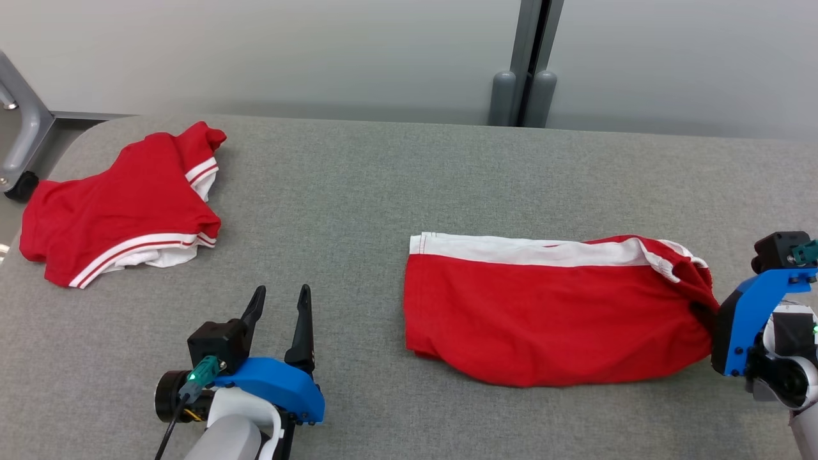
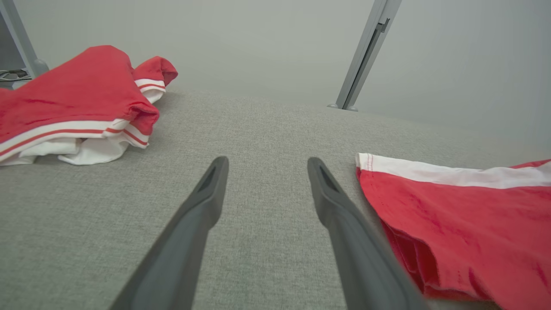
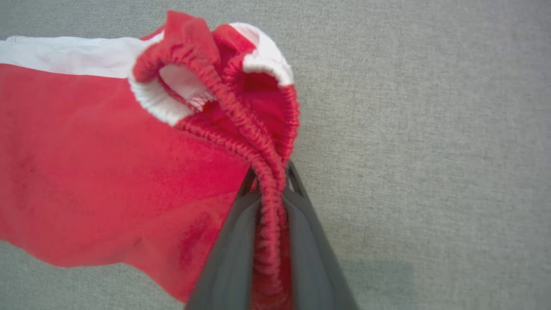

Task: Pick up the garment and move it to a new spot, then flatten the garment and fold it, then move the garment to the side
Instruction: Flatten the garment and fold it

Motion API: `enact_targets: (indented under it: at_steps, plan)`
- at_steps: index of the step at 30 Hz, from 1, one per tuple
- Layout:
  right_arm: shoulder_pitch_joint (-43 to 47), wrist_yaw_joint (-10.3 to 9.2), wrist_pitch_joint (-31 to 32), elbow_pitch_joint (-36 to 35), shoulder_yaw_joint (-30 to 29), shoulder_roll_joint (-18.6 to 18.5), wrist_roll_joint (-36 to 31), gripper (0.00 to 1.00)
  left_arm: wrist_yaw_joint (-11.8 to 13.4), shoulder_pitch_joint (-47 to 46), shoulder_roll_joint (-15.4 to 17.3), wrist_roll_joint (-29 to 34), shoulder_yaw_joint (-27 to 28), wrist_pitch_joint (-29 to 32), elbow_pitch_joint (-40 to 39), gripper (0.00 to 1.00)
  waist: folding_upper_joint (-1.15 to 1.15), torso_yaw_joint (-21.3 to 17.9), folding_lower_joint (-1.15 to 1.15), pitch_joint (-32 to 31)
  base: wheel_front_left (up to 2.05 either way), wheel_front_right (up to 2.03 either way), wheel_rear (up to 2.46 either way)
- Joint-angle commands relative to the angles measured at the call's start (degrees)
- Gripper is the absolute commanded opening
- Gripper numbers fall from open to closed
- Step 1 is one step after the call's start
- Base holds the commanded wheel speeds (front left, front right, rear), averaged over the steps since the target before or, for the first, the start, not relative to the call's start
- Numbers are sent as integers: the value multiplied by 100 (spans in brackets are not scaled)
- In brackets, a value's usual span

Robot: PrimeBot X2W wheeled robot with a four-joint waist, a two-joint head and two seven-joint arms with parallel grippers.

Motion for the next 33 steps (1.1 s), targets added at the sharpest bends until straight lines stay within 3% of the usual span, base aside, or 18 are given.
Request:
enact_targets:
  at_steps: [1, 19, 33]
  plan:
    - [87, 3, 31, -99, 16, 14, 79, 0, 16, 3, 40, -9, -5, -8, -18, 100, 0, -14, 0, 4, 0, 0, 0]
    - [-179, 3, 426, -1416, 827, 711, 1364, 0, 7, -123, -40, -63, -62, -4, -2, 100, 0, 254, 0, -12, 0, 0, 0]
    - [-783, 3, 261, -537, 1144, 1405, 1220, 0, -80, -296, -293, -11, -72, -30, 26, 100, 0, 817, 0, 285, 0, 0, 0]
